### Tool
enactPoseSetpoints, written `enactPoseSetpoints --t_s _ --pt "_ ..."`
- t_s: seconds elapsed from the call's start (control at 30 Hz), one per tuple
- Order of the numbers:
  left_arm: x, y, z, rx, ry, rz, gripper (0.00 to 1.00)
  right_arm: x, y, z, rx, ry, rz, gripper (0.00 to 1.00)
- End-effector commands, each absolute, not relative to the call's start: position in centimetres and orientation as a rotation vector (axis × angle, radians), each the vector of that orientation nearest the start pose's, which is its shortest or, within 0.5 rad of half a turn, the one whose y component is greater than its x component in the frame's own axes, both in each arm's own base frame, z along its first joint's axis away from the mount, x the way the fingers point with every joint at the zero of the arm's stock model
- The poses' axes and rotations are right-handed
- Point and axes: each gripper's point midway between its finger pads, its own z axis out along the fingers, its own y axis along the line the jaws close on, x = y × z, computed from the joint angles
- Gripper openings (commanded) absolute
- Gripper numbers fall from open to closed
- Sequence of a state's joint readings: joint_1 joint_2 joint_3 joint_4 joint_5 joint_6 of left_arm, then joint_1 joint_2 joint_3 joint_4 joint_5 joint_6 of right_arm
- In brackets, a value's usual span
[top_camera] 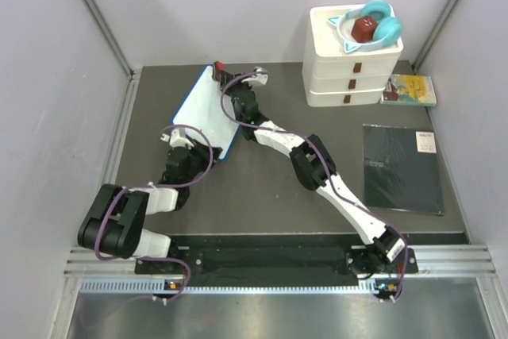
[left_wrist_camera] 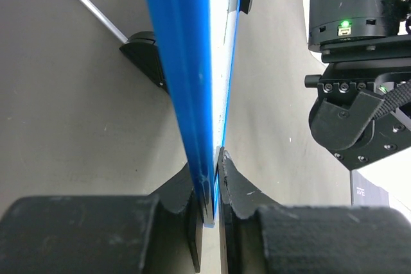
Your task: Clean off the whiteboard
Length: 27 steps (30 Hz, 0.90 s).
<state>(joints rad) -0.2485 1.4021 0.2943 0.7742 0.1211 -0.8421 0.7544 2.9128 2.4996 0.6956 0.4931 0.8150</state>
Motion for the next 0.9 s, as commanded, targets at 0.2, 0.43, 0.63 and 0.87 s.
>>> enactPoseSetpoints --t_s 0.2,0.43,0.63,0.87 --pt "21.6 -16.2 -2.8 -0.428 2.536 -0.878 0.00 58.6 47.9 18.4 0.340 1.302 0.975 0.00" --pt "21.6 -16.2 -2.8 -0.423 2.532 -0.878 0.00 57.1 47.9 20.0 0.227 1.274 0.974 0.00" --pt "21.6 -16.2 -2.9 -0.421 2.535 -0.873 0.00 55.7 50.0 21.4 0.115 1.256 1.005 0.00" --pt "21.6 -16.3 -2.8 -0.413 2.532 -0.874 0.00 53.3 53.2 23.2 0.001 1.219 1.064 0.00"
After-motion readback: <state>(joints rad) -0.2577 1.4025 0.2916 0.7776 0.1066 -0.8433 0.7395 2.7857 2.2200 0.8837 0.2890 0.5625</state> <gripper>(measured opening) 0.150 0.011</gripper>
